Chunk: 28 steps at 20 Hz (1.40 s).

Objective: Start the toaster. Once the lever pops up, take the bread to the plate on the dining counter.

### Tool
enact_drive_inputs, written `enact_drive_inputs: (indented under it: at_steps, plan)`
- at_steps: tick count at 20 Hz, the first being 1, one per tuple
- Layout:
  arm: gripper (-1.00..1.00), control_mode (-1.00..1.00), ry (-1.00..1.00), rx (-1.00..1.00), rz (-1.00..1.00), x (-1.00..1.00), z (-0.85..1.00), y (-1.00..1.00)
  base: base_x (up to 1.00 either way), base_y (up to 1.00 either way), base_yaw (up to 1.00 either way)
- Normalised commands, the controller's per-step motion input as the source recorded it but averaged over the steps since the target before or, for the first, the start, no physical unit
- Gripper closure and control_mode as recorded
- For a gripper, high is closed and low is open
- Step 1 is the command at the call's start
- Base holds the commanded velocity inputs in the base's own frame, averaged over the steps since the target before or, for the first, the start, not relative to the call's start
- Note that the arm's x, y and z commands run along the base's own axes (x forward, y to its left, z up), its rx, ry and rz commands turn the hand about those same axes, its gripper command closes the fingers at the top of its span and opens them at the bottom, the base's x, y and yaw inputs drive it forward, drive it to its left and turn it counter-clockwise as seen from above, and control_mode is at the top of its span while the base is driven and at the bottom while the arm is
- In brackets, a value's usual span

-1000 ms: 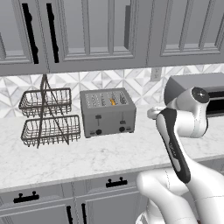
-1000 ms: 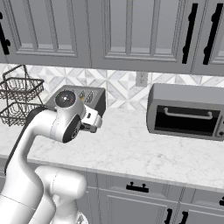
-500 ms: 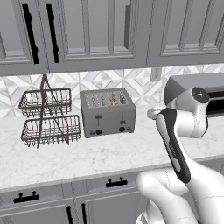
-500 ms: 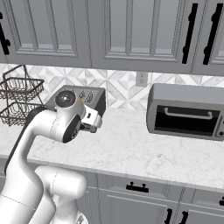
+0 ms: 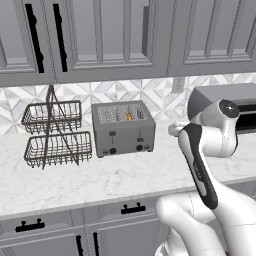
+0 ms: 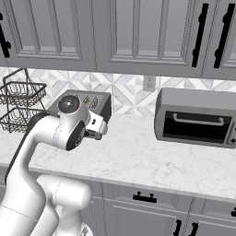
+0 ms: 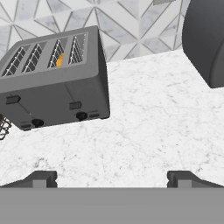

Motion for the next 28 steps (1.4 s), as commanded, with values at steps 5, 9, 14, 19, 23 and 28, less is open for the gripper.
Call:
enact_drive_inputs:
  at_steps: [5, 9, 14, 19, 23, 28]
  plan:
    - [-1.0, -1.0, 0.0, 0.0, 0.0, 0.0, 0.0, 0.0, 0.0, 0.0, 0.0]
    - [-1.0, -1.0, 0.0, 0.0, 0.0, 0.0, 0.0, 0.0, 0.0, 0.0, 0.0]
    - [-1.0, -1.0, 0.0, 0.0, 0.0, 0.0, 0.0, 0.0, 0.0, 0.0, 0.0]
    - [-1.0, -1.0, 0.0, 0.0, 0.0, 0.0, 0.0, 0.0, 0.0, 0.0, 0.0]
    - [-1.0, -1.0, 0.0, 0.0, 0.0, 0.0, 0.0, 0.0, 0.0, 0.0, 0.0]
    - [-1.0, -1.0, 0.0, 0.0, 0.0, 0.0, 0.0, 0.0, 0.0, 0.0, 0.0]
